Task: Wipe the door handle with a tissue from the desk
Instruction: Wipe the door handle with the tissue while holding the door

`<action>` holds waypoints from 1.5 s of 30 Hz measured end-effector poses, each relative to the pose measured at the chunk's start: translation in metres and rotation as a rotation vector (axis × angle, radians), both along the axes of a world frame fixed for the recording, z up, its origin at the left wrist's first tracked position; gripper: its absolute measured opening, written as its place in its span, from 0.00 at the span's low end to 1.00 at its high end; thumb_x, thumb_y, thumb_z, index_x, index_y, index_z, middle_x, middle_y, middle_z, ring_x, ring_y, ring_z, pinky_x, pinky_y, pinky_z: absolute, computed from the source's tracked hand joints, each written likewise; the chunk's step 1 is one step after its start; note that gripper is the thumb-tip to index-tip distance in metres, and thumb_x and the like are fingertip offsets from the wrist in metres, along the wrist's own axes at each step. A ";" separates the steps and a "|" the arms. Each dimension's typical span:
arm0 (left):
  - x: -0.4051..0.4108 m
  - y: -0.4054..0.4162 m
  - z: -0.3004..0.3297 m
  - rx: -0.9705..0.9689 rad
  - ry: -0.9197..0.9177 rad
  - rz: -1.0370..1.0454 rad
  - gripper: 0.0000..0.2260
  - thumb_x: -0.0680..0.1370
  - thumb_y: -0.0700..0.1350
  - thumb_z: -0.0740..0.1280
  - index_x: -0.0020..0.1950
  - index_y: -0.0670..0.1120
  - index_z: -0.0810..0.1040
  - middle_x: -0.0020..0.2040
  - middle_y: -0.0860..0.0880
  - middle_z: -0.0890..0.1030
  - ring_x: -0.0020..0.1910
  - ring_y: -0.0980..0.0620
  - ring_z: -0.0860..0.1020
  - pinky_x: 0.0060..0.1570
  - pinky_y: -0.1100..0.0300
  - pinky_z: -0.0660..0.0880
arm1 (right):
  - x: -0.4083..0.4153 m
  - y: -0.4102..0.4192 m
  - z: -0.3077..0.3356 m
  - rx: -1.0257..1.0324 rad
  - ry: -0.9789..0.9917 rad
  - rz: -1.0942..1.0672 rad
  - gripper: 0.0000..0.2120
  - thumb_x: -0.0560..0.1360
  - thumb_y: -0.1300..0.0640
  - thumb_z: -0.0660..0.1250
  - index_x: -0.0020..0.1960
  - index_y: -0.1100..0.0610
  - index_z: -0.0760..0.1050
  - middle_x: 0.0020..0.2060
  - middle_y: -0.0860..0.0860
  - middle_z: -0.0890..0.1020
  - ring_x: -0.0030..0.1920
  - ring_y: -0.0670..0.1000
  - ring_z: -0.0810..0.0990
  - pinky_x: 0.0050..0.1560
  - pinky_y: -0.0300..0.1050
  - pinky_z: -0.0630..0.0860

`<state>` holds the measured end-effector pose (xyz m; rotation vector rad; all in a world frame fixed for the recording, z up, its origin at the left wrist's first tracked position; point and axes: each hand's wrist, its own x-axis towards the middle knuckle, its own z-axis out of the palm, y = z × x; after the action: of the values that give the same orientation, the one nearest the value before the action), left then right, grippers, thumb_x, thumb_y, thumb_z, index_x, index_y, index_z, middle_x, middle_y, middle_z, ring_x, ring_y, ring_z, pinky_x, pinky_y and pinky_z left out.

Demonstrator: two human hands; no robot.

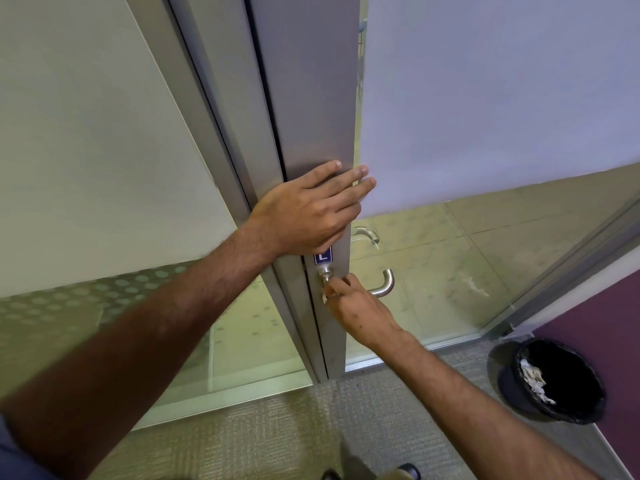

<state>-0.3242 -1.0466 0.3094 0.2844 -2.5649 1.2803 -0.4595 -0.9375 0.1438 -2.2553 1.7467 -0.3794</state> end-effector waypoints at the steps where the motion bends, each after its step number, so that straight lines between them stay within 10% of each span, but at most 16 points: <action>1: 0.000 0.000 0.000 0.001 -0.002 0.000 0.17 0.86 0.48 0.57 0.66 0.43 0.80 0.79 0.44 0.71 0.79 0.44 0.68 0.77 0.46 0.61 | -0.006 0.001 -0.002 -0.008 -0.018 0.009 0.09 0.76 0.65 0.64 0.53 0.55 0.72 0.50 0.51 0.71 0.40 0.53 0.69 0.33 0.55 0.78; 18: 0.000 0.001 0.002 0.020 -0.015 0.005 0.18 0.86 0.48 0.55 0.66 0.43 0.81 0.79 0.44 0.71 0.79 0.44 0.68 0.78 0.46 0.59 | 0.009 0.013 0.020 -0.038 0.243 -0.042 0.17 0.73 0.74 0.63 0.60 0.65 0.75 0.56 0.57 0.72 0.56 0.57 0.70 0.41 0.43 0.67; 24: 0.001 -0.003 0.001 0.005 -0.002 -0.007 0.17 0.86 0.48 0.56 0.65 0.43 0.81 0.78 0.44 0.72 0.79 0.44 0.68 0.77 0.46 0.60 | -0.066 0.013 0.009 -0.212 -0.502 -0.542 0.05 0.71 0.65 0.73 0.39 0.57 0.83 0.42 0.51 0.81 0.44 0.51 0.80 0.44 0.35 0.73; 28: 0.003 -0.002 -0.001 0.015 0.015 0.000 0.18 0.86 0.47 0.55 0.66 0.42 0.81 0.78 0.43 0.72 0.78 0.44 0.69 0.77 0.46 0.62 | -0.094 -0.007 0.001 0.007 -1.054 -0.702 0.06 0.72 0.61 0.75 0.48 0.54 0.85 0.47 0.51 0.86 0.47 0.48 0.84 0.51 0.41 0.78; 36: 0.002 -0.002 0.000 0.003 0.024 -0.013 0.19 0.86 0.47 0.54 0.65 0.43 0.81 0.78 0.44 0.72 0.78 0.44 0.70 0.77 0.47 0.63 | -0.121 -0.026 -0.017 0.421 -1.338 -0.540 0.09 0.77 0.65 0.67 0.54 0.66 0.83 0.53 0.64 0.85 0.51 0.57 0.83 0.54 0.52 0.79; 45: 0.000 -0.001 0.000 0.011 0.018 -0.006 0.18 0.86 0.48 0.55 0.66 0.42 0.81 0.78 0.44 0.72 0.78 0.44 0.69 0.77 0.46 0.62 | -0.065 0.005 -0.049 0.437 -1.969 -0.764 0.12 0.80 0.66 0.59 0.58 0.70 0.77 0.56 0.65 0.83 0.51 0.57 0.85 0.45 0.43 0.83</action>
<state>-0.3246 -1.0476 0.3093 0.2891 -2.5565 1.2558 -0.5250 -0.9322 0.0947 -0.1154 1.0119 -1.4129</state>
